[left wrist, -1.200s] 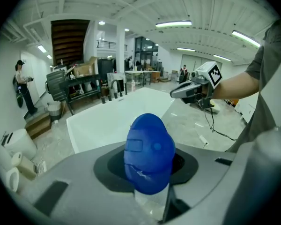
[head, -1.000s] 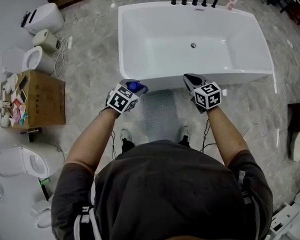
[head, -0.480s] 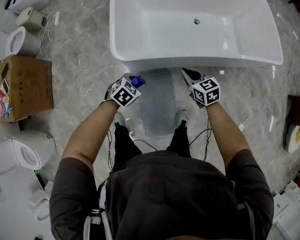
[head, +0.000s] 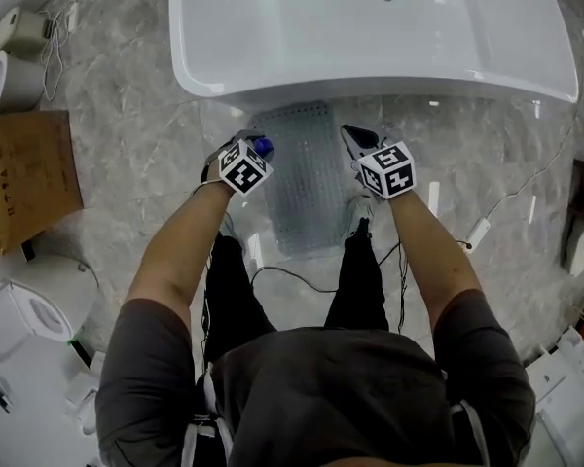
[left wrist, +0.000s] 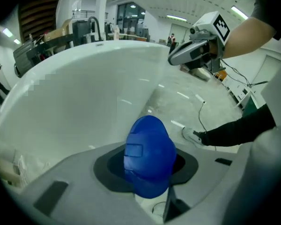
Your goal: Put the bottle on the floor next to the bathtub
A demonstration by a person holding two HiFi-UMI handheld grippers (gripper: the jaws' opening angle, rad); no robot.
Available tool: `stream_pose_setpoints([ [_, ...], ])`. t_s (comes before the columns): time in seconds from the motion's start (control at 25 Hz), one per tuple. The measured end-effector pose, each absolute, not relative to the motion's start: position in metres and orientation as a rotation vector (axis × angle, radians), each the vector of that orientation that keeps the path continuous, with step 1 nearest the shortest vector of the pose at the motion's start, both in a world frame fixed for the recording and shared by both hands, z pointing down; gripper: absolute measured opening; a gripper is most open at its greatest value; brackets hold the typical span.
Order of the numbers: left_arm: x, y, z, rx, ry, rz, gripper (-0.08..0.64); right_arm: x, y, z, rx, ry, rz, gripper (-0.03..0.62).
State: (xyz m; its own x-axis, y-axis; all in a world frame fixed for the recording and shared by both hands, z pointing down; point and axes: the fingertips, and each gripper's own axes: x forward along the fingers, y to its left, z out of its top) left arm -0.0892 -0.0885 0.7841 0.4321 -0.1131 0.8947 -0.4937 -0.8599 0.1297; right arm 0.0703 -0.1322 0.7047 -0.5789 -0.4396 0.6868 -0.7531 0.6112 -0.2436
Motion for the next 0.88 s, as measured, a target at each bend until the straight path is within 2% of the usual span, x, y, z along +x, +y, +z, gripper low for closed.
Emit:
stream_pose_setpoints([
  [0.48,-0.078,-0.112,0.951,2.314,-0.471,1.518,0.138,0.074,-0.13,0.874,0.881,-2.215,0.734,-0.008],
  [0.88,-0.056,-0.129,1.031,2.344,-0.434,1.529,0.138,0.076,-0.121,0.962,0.803,-2.177,0.735,-0.008],
])
